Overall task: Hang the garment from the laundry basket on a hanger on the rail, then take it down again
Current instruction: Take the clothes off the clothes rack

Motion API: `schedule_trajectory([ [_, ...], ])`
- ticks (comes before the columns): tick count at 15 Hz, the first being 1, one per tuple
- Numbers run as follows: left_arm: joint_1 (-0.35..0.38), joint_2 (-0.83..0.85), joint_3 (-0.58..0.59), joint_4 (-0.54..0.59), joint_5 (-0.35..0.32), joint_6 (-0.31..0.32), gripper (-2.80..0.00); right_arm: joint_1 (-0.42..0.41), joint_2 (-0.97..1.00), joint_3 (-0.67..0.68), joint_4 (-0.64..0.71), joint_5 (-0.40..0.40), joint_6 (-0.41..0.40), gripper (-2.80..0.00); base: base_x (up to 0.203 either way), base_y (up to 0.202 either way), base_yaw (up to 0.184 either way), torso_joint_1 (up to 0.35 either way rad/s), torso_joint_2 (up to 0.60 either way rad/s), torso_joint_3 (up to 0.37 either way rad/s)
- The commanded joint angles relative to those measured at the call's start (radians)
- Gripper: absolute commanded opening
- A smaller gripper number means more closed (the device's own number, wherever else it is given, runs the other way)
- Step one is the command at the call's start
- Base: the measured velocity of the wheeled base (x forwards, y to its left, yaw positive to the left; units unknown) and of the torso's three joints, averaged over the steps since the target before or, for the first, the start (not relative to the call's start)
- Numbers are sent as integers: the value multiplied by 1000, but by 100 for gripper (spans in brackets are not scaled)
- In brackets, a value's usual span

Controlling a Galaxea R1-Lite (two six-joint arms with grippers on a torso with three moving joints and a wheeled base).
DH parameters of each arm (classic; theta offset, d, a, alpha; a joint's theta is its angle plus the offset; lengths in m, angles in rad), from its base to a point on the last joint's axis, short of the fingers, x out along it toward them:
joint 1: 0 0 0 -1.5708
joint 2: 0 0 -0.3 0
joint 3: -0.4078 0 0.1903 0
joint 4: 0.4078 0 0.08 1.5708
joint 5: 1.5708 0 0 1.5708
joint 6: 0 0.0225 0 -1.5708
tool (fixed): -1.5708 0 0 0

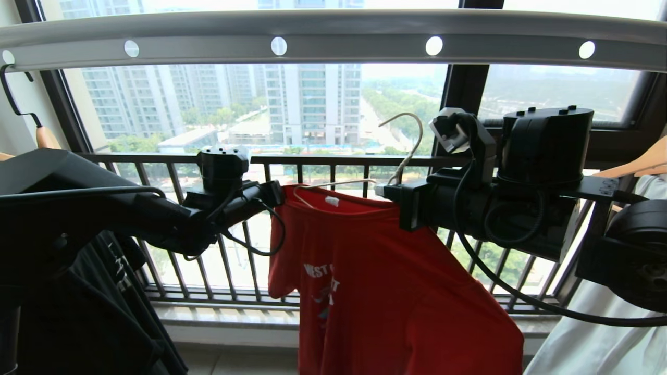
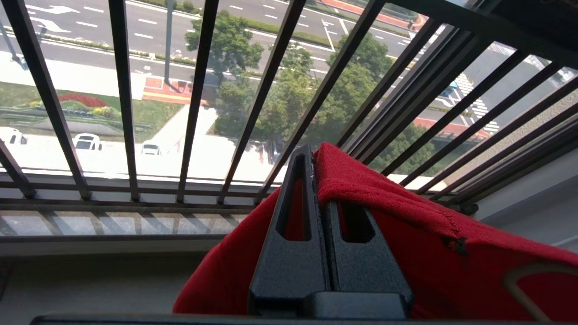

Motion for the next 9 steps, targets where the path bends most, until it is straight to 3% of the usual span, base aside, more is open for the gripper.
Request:
schedule_trajectory([
  [1,-16,12,8,-2,-4,-1,-280,0,0,0,-3,0,1,-280,0,0,0,0,0,0],
  [6,-53,69,24,-6,2,7,-280,0,-2,0,-3,0,2,-280,0,0,0,0,0,0],
  [9,-90,56,70,-6,3,91,-280,-1,6,-9,-6,0,8,-280,0,0,0,0,0,0],
])
